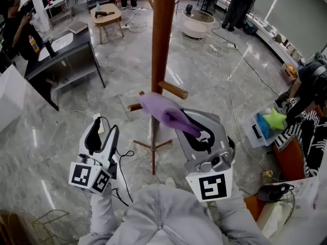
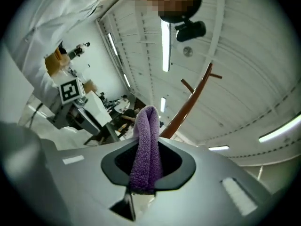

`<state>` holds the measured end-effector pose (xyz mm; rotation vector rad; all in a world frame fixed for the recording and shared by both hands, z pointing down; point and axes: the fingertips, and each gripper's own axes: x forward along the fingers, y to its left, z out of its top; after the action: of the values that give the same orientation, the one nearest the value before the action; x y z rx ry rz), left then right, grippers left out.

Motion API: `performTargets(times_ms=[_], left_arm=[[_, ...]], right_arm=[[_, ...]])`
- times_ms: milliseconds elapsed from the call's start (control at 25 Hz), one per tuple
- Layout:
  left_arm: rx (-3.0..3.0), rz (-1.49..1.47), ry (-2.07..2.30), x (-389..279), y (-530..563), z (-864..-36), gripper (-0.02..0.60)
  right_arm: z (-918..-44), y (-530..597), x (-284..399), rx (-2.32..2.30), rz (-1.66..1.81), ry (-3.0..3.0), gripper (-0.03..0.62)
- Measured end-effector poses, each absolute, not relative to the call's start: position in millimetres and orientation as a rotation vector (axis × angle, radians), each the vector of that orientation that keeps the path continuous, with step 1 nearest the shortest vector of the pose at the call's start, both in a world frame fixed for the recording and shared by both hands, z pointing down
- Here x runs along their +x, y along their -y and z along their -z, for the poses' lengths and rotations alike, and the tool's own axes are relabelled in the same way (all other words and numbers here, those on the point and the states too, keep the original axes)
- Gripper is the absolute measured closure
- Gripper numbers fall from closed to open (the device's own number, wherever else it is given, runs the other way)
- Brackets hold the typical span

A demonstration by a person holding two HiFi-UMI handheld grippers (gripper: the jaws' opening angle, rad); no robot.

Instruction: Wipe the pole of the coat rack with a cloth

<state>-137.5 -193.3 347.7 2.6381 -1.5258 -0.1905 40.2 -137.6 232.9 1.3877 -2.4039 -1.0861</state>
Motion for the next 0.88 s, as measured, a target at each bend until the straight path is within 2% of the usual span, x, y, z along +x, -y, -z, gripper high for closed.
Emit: performTargets(times_ms=[160,440,880], left_arm=[[2.621,0.192,1.549,-148.2,194.1,-353.1,0.306],[2.581,0.200,1.588,-166.8,193.8,-354.7,0.307],[2.548,0.215,1.597,-186.7,198.6,-362.4,0.307]], right_arm=[[-210.6,138.1,20.7,1.554,1.334,2.269,0.534],[-208.0,157.5,-0.6,1.672,1.475,2.027,0.534],[-290.2,199.3,-13.6,1.548,1.196,2.031,0.534]])
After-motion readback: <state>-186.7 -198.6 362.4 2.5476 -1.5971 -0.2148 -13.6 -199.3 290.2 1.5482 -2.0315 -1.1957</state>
